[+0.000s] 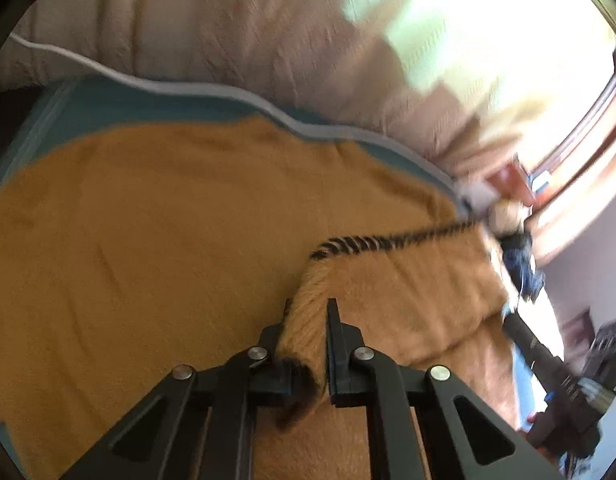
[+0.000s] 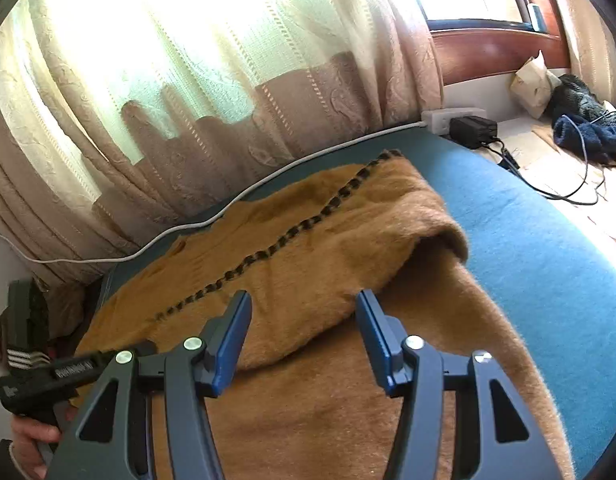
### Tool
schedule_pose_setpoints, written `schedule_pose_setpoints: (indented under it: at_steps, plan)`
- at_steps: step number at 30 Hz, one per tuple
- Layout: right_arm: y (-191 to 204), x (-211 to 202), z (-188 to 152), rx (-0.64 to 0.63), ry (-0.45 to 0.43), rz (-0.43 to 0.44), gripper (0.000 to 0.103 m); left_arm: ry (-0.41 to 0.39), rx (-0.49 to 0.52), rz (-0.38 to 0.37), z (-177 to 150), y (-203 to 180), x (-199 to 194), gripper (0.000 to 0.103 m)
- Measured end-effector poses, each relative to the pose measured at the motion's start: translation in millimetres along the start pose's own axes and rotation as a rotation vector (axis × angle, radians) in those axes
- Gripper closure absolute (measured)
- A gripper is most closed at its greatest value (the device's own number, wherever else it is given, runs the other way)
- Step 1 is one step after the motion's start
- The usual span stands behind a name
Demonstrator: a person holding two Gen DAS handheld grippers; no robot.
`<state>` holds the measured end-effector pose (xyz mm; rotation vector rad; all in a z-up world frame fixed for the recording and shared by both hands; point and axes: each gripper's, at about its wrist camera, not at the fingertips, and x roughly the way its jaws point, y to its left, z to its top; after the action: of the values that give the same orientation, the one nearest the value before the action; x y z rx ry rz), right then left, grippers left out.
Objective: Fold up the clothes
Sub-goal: 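Grasp the other sleeve cuff with the left gripper and fold it across the body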
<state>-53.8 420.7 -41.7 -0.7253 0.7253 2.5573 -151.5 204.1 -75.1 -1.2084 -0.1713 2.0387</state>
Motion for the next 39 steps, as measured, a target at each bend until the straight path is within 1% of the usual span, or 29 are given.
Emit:
schedule_pose_setpoints:
  at_steps: [2,4,6,9,12,16,17,19,20,21,22,24,25,26,27,28,29,30,31,33,34,35,36,37,39]
  plan:
    - [-2,-2,2,0.002,-0.014,-0.015,0.045,-0.081,-0.008,0.045,10,7,-19,0.091]
    - [-8,-1,4,0.018,-0.016,-0.039,0.045,-0.119,-0.004,0.078,18,14,-31,0.091]
    - [-14,1,7,0.037,-0.016,-0.066,0.045,-0.118,-0.004,0.102,18,22,-32,0.091]
    - [-26,10,8,0.07,0.011,-0.099,0.045,-0.116,-0.005,0.138,19,35,-34,0.091]
    - [-32,13,10,0.07,0.021,-0.143,0.045,-0.091,-0.002,0.177,8,44,-21,0.091]
    - [-41,18,15,0.05,0.044,-0.255,0.045,-0.07,-0.025,0.169,-2,53,-9,0.091]
    - [-44,22,17,0.044,0.068,-0.276,0.045,-0.071,-0.022,0.169,-3,54,-8,0.091]
    - [-50,30,19,0.041,0.115,-0.282,0.044,-0.069,-0.013,0.171,-3,54,-8,0.091]
    - [-52,32,21,0.038,0.13,-0.285,0.042,-0.068,-0.008,0.173,-2,54,-8,0.091]
    - [-54,33,23,0.025,0.138,-0.313,0.036,-0.067,-0.003,0.175,-2,55,-8,0.091]
    - [-55,34,25,0.008,0.143,-0.353,0.034,-0.064,-0.004,0.178,-1,55,-8,0.089]
    - [-60,36,30,-0.014,0.163,-0.428,0.034,-0.056,-0.006,0.183,0,57,-9,0.086]
    - [-66,38,32,-0.01,0.185,-0.46,0.037,-0.051,-0.005,0.186,1,58,-11,0.085]
    - [-70,36,36,0.001,0.187,-0.466,0.039,-0.051,0.005,0.204,2,57,-14,0.081]
    - [-72,32,40,0.016,0.179,-0.459,0.04,-0.061,0.017,0.228,2,55,-17,0.077]
    - [-69,26,47,0.015,0.154,-0.43,0.04,-0.081,0.03,0.264,4,53,-20,0.073]
    - [-63,19,54,0.007,0.122,-0.39,0.04,-0.113,0.047,0.312,5,49,-26,0.064]
    - [-54,15,62,-0.013,0.095,-0.348,0.04,-0.141,0.057,0.343,7,47,-31,0.047]
    - [-41,14,70,-0.05,0.079,-0.296,0.04,-0.175,0.062,0.355,8,44,-39,0.043]
    - [-12,21,81,-0.143,0.074,-0.195,0.038,-0.243,0.07,0.375,10,38,-54,0.042]
    - [3,27,85,-0.194,0.084,-0.144,0.036,-0.26,0.075,0.357,10,34,-59,0.042]
    - [17,37,87,-0.24,0.1,-0.098,0.036,-0.264,0.083,0.309,10,30,-60,0.042]
    - [27,48,87,-0.281,0.12,-0.072,0.036,-0.267,0.092,0.26,10,25,-61,0.042]
    - [37,59,86,-0.321,0.14,-0.054,0.036,-0.271,0.1,0.21,9,21,-62,0.042]
    - [44,83,84,-0.359,0.182,-0.065,0.036,-0.212,0.124,0.095,6,13,-46,0.042]
